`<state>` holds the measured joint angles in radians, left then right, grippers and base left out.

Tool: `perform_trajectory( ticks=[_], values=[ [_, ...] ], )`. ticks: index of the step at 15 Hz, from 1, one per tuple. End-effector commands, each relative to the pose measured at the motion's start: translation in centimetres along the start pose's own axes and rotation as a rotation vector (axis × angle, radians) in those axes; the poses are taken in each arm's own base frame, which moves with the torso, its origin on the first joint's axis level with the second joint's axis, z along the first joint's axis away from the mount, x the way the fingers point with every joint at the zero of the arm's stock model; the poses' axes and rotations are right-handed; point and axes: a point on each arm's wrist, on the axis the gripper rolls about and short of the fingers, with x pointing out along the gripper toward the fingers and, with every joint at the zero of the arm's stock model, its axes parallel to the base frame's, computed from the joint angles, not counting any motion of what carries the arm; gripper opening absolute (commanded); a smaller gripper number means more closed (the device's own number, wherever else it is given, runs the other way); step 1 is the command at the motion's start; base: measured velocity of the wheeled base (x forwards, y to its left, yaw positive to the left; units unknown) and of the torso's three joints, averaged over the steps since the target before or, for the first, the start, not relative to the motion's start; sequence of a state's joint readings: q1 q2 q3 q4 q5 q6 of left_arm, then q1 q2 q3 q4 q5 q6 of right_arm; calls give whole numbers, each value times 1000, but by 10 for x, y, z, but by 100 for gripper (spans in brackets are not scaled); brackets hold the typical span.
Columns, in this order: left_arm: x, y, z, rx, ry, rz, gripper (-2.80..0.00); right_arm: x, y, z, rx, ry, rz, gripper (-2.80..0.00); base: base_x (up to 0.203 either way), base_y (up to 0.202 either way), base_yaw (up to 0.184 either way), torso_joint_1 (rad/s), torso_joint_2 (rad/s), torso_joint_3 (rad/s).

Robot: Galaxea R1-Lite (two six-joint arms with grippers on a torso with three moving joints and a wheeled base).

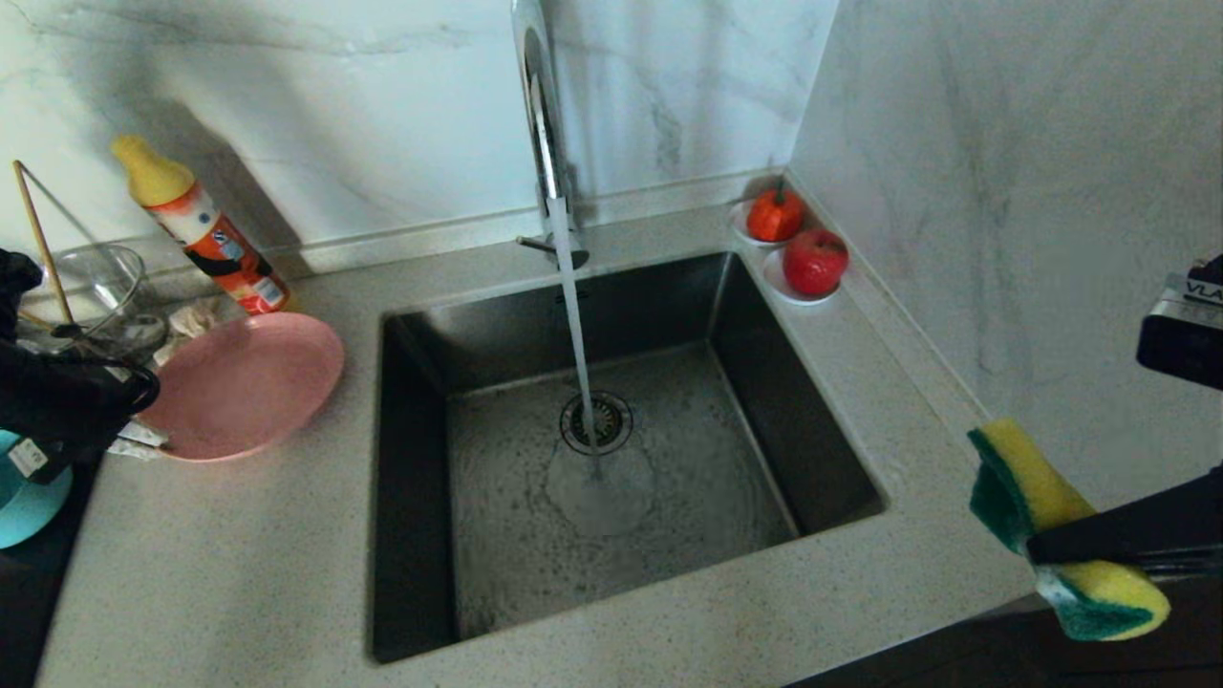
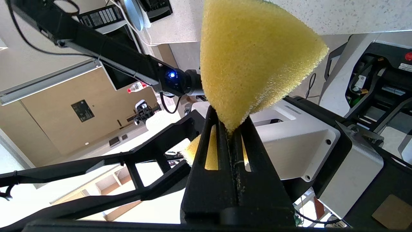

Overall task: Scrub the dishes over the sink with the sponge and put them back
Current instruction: Wash the plate

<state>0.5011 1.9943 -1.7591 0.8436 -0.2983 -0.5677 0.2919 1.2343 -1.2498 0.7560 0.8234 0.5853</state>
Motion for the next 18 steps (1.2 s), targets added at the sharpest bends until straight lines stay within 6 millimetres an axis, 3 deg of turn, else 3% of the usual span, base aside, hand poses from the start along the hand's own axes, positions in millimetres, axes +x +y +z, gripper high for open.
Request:
perform_trajectory(
  ticks=[1,3,7,15,18],
  values=[
    [-34,-7,-12,22,-10,-94,-280,0,0,-1,5,5,4,-280,0,0,0,0,0,0],
    [-51,-13,-21,48,-7,-153,-280,-1,1,0,4,4,4,-280,0,0,0,0,0,0],
    [-61,-24,-51,141,47,-191,-280,1,0,1,5,6,3,-280,0,0,0,0,0,0],
    [-59,-74,-127,376,216,-281,-280,0,1,1,2,2,4,-280,0,0,0,0,0,0],
    [-49,-97,-151,435,249,-331,-280,0,1,1,5,2,2,-280,0,0,0,0,0,0]
  ],
)
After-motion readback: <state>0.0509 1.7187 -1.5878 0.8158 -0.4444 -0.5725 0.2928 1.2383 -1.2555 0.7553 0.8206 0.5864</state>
